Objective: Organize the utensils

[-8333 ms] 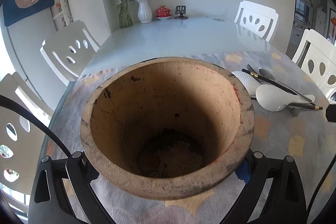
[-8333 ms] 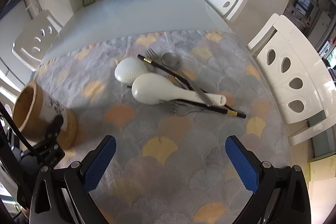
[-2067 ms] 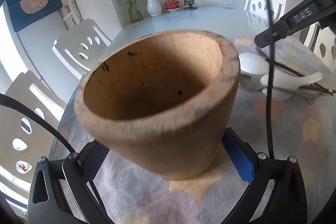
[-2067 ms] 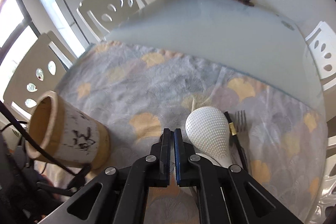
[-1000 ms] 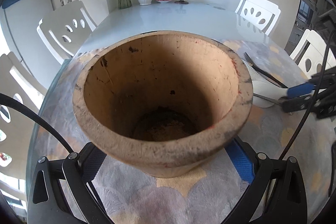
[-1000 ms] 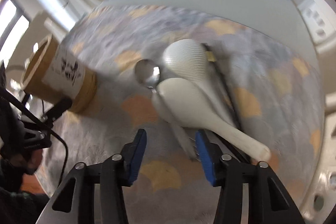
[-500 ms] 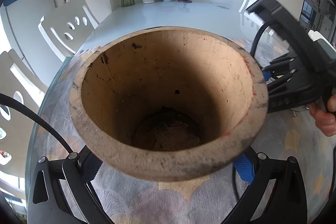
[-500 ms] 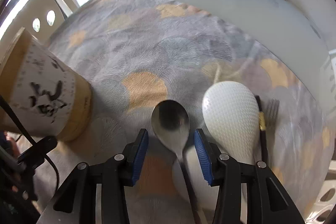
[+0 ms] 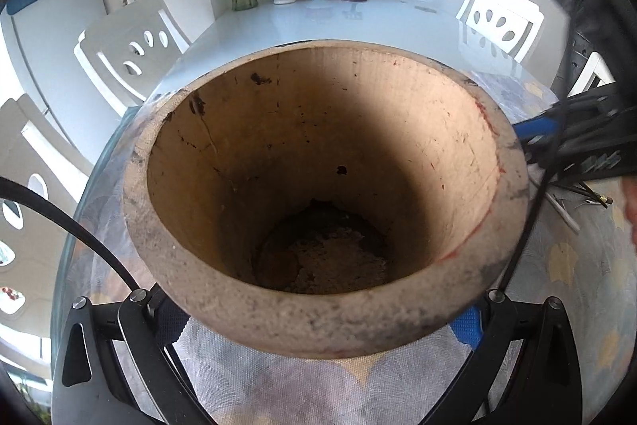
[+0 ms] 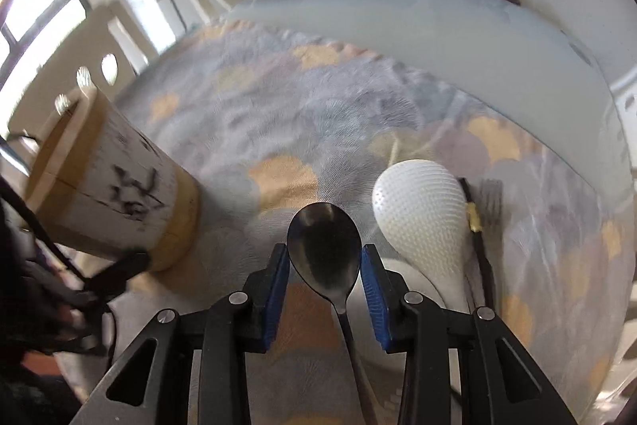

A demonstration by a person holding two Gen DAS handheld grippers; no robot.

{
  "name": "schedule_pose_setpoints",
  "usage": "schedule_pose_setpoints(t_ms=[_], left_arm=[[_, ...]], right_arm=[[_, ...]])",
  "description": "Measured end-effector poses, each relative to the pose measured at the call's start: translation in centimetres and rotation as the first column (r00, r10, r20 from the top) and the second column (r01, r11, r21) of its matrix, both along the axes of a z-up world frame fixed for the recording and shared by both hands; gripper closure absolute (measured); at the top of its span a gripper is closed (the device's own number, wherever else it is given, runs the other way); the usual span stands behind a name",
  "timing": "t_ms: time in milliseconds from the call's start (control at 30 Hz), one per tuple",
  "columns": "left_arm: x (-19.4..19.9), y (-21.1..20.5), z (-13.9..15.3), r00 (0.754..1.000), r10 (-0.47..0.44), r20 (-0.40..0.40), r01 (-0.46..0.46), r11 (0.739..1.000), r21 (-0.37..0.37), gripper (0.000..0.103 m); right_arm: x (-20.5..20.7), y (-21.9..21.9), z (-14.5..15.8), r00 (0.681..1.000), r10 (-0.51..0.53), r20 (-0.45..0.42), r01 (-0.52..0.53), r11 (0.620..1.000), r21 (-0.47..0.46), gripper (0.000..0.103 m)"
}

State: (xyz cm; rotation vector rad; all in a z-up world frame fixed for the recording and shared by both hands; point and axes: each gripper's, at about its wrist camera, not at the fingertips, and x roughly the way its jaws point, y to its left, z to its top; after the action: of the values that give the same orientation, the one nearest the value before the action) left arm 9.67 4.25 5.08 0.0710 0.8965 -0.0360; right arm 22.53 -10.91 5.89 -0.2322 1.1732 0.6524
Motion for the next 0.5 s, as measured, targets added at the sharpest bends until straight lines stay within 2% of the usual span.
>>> schedule_pose_setpoints(t_ms=[133,267,467,500], left_arm=[[-0.1,-0.2,0.0,1.000,-0.004,0.002,0.004,1.000,0.000,0.001],[-0.4,-0.7,-0.1,1.000,-0.014,0.006,0.014,1.000,0.020,0.001],[-0.6,-0.9,-0.1,1.000,-0.018,0.015,0.018,0.999,0.039,0.001],[-0.6,-0.9,-0.1,1.000,-0.018,0.015,0.017,0.999,0.040,0.001]], right_arm=[[-0.6,-2.3,2.6,0.998,-0.066,0.002,0.065,0.995,0.078,0.068],[-1.6,-3.3,4.6,0.994,-0.106,0.020,0.103,0.988,0.119,0.068],[-3.3,-4.5,8.9,0.985,-0.148,0.093,0.131,0.977,0.169,0.068],[-3.4,-4.4,9.7,0.983,-0.147,0.109,0.126,0.976,0.179,0.071]])
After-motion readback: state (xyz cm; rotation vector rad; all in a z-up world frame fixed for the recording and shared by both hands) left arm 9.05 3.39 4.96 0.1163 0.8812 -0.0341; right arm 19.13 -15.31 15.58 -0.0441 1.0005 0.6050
